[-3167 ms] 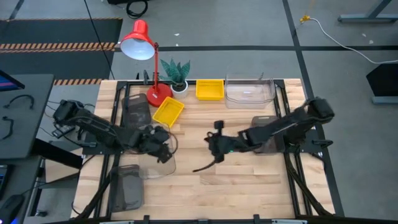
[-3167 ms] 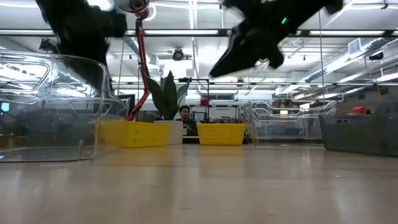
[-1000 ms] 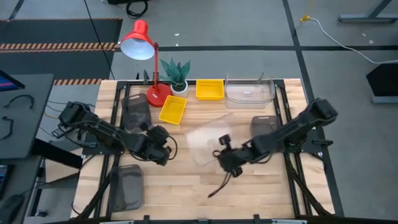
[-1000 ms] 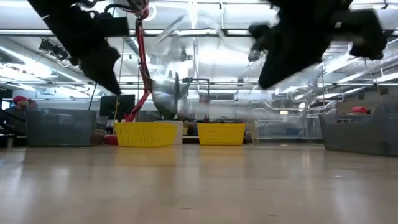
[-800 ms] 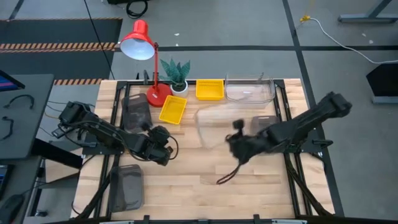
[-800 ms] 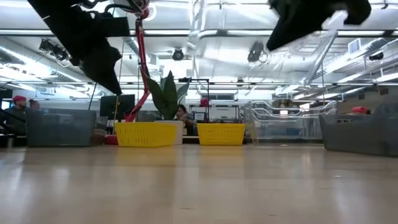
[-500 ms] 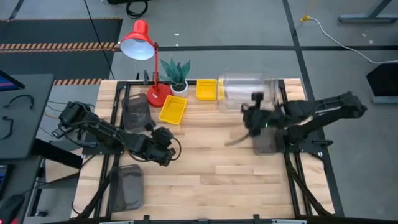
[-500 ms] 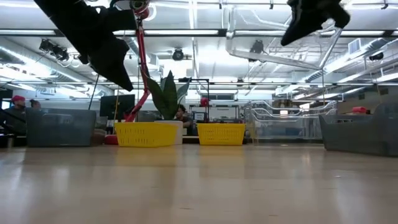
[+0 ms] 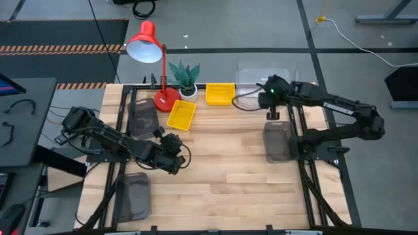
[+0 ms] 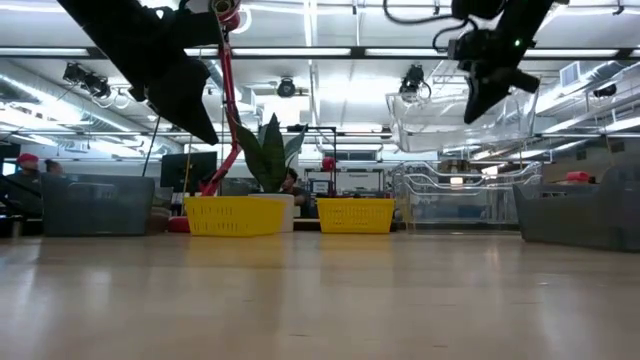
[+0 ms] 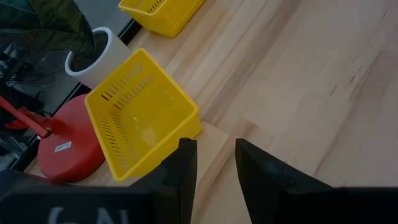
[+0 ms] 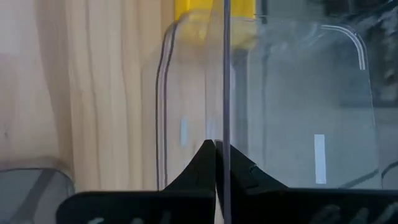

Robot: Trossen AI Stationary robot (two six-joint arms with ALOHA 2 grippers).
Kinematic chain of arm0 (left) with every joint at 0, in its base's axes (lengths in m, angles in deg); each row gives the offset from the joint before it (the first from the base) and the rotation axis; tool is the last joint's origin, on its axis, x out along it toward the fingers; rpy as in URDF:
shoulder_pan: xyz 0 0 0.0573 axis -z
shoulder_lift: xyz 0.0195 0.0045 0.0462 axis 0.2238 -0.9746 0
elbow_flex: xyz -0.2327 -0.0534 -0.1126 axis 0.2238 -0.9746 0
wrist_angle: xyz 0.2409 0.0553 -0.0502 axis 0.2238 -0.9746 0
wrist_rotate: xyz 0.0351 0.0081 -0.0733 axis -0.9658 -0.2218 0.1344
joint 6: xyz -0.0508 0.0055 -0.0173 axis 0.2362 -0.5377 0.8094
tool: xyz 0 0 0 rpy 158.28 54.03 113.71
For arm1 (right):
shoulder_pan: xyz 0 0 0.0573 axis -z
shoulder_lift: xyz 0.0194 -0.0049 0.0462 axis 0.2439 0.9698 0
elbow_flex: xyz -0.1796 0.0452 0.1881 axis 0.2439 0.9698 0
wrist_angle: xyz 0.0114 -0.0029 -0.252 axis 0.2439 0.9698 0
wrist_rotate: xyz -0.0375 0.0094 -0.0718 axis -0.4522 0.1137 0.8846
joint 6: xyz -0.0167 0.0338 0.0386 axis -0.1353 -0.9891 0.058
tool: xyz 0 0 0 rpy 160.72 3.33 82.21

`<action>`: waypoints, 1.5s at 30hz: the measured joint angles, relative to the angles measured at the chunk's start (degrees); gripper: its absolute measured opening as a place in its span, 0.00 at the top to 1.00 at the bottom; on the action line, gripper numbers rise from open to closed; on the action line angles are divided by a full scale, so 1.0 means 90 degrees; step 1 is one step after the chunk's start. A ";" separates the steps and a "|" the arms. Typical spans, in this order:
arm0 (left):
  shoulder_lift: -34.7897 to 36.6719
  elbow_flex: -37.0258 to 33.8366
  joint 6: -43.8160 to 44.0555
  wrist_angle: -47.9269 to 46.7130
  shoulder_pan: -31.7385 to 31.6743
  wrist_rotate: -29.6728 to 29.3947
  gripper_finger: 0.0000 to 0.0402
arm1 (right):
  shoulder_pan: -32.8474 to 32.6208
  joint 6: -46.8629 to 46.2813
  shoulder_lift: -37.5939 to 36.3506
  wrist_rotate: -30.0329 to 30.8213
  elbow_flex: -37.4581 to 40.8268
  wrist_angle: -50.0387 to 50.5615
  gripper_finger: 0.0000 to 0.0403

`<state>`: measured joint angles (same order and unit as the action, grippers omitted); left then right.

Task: Stack baskets by color
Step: Stack the bottom transparent bin on top of the top transparent bins

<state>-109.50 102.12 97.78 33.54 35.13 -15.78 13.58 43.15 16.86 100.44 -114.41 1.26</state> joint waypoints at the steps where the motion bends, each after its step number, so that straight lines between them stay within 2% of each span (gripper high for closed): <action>1: 0.0000 0.0000 0.0000 0.0003 0.0000 0.0002 0.71 | 0.0172 0.0046 0.0083 -0.0093 0.0001 0.0003 0.99; 9: 0.0000 0.0000 0.0006 0.0003 0.0001 0.0002 0.71 | 0.1010 0.0458 0.0577 -0.1381 0.0002 0.0052 0.99; 14: 0.0000 0.0000 0.0007 0.0009 0.0000 0.0002 0.71 | 0.1230 0.0442 0.0920 -0.1600 0.0004 0.0074 0.94; 21: 0.0000 0.0000 0.0009 0.0016 0.0000 0.0004 0.71 | 0.1315 0.0329 0.1284 -0.1557 0.0006 0.0135 0.83; 26: 0.0000 0.0000 0.0011 0.0020 0.0000 0.0004 0.71 | 0.1315 0.0239 0.1088 -0.1556 0.0006 0.0140 0.73; 30: 0.0000 0.0000 0.0011 0.0021 0.0000 0.0004 0.71 | 0.1315 -0.0364 0.0764 -0.1682 0.0006 0.0007 0.70; 33: 0.0000 0.0000 0.0011 0.0027 0.0000 0.0004 0.71 | 0.1318 -0.0878 0.0578 -0.2177 0.0024 -0.0289 0.71; 36: 0.0000 0.0000 0.0013 0.0031 0.0000 0.0004 0.71 | 0.1296 -0.1319 0.0412 -0.2412 0.0403 -0.1286 0.74; 40: 0.0000 0.0000 0.0014 0.0038 0.0000 0.0004 0.71 | 0.1313 -0.2110 0.0379 -0.2337 0.1273 -0.2782 0.81; 45: 0.0000 0.0000 0.0009 0.0132 0.0022 0.0009 0.71 | 0.1320 -0.2841 0.0425 -0.1681 0.2339 -0.4221 0.95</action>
<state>-109.50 102.12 97.86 34.73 35.33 -15.70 25.46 17.58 20.69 85.31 -93.36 -36.73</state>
